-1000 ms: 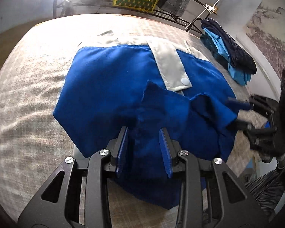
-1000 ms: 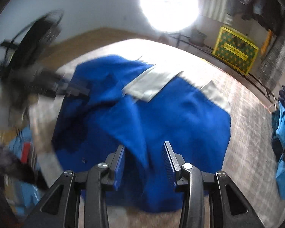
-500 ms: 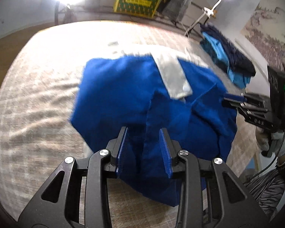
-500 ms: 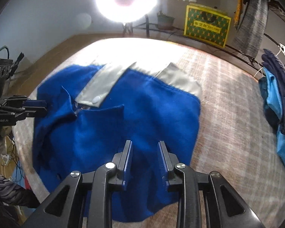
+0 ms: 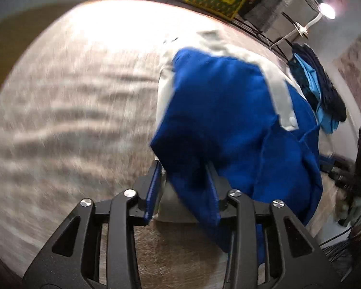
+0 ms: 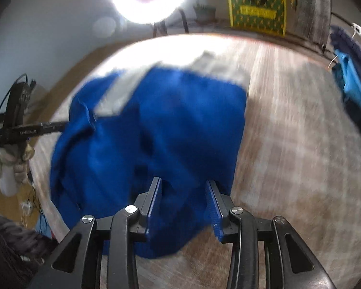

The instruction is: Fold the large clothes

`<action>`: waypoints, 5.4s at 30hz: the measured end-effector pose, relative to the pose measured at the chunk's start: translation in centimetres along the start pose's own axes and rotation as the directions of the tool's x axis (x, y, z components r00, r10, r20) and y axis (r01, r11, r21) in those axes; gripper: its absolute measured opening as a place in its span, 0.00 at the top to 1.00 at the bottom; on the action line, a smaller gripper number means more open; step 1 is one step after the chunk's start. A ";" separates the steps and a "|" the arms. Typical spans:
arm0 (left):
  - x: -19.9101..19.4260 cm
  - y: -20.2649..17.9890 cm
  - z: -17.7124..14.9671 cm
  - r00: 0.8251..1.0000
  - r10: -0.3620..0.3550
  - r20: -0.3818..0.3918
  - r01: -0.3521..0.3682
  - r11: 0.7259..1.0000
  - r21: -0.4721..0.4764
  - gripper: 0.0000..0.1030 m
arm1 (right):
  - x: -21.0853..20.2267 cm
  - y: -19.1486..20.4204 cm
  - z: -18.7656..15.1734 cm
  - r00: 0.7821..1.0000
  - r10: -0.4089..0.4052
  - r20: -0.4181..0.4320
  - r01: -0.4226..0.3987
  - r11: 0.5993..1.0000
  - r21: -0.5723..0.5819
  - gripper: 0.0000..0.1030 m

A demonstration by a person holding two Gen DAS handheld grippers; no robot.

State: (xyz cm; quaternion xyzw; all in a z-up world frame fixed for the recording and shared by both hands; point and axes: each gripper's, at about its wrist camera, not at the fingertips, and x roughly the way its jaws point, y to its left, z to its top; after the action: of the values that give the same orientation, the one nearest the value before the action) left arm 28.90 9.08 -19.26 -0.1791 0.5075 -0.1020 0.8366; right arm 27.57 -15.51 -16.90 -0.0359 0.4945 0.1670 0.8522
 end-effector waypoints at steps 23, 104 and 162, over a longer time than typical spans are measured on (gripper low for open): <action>-2.9 4.9 6.5 0.953 -0.295 0.066 0.301 0.909 -0.288 0.26 | -3.0 -7.3 1.6 0.965 0.194 0.174 -0.238 0.930 0.282 0.18; -0.7 -17.6 3.9 0.957 -0.289 -0.018 0.285 0.932 0.225 0.70 | -9.9 -4.0 1.4 0.980 0.020 0.198 -0.034 0.997 0.069 0.81; 23.4 -54.1 30.2 0.904 -0.419 0.083 0.364 0.858 0.361 0.60 | -17.5 -45.9 13.2 0.852 -0.437 0.288 0.351 0.885 0.305 0.56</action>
State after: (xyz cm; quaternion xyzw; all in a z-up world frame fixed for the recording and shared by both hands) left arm 67.07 -42.72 -3.78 -0.1403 0.3672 -0.3411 0.8539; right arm 45.25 -60.15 -0.01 -0.0030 0.3339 -0.0702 0.9400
